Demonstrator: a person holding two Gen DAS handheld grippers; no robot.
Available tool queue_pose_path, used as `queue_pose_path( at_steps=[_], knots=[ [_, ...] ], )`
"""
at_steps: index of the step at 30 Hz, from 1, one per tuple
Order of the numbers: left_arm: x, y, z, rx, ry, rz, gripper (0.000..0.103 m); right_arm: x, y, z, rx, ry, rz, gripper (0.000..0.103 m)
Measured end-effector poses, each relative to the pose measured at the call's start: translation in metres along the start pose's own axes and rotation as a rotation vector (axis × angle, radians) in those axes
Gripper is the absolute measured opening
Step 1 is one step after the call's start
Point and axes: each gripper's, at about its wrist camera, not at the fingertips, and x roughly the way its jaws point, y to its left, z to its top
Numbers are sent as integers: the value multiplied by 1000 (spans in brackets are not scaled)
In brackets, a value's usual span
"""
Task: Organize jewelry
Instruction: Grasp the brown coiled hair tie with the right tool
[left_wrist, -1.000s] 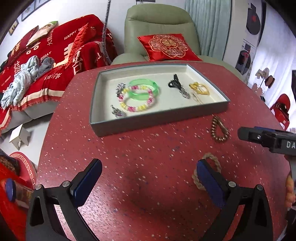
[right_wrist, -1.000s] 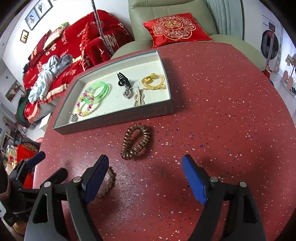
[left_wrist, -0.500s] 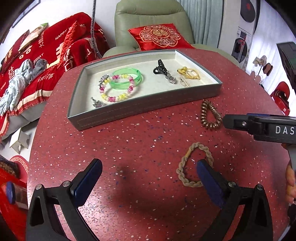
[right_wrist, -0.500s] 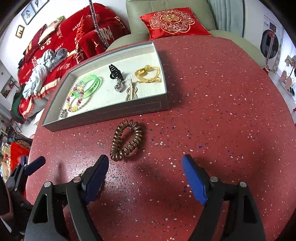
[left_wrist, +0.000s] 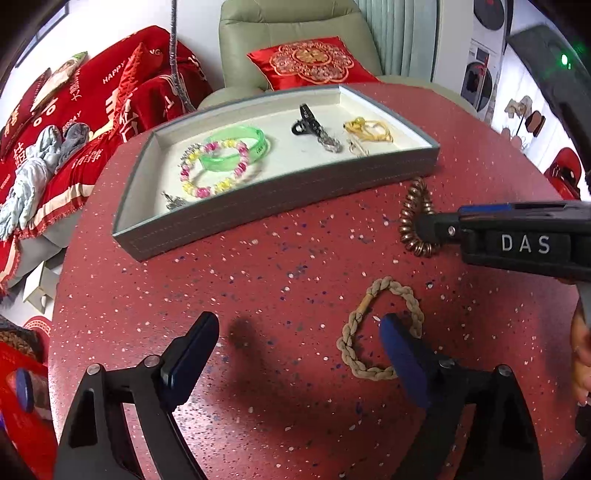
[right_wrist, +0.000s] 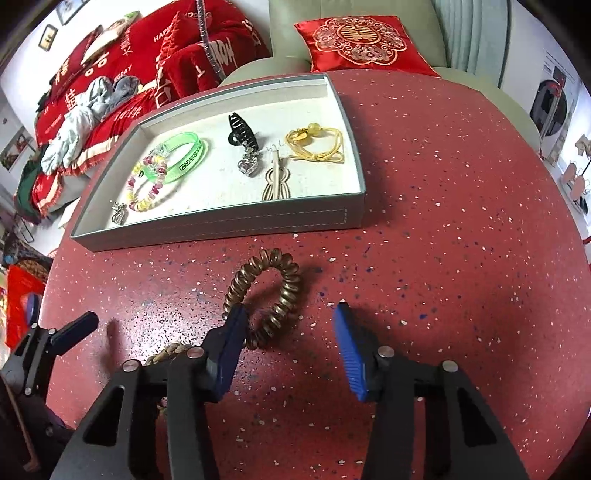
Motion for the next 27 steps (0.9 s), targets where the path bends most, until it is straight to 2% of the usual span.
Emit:
queue_pose_path(
  at_steps=[3, 7, 9, 11, 14, 15, 16, 19, 27],
  knots=[
    [0, -3, -1, 13, -6, 2, 103, 1, 6, 0, -34, -3, -32, 44],
    [-4, -9, -1, 42, -20, -4, 91, 1, 10, -4, -70, -5, -65, 37],
    [-6, -12, -2, 58, -27, -9, 83, 0, 10, -4, -77, -7, -74, 26],
    [-7, -16, -2, 74, -30, -14, 77, 0, 9, -5, -78, -7, -79, 23],
    [-9, -20, -3, 94, -35, -29, 66, -1, 8, -6, -83, -9, -84, 13],
    [-10, -21, -3, 98, -35, -38, 58, -1, 8, -7, -83, -10, -84, 13],
    [-10, -23, -3, 103, -36, -40, 43, -2, 8, -7, -83, -12, -83, 13],
    [-10, -26, -3, 118, -33, -63, 25, -4, 8, -8, -81, -20, -83, 13],
    [-20, -8, -2, 40, -48, -137, 25, -22, 6, -9, -67, -65, -59, 13]
  ],
)
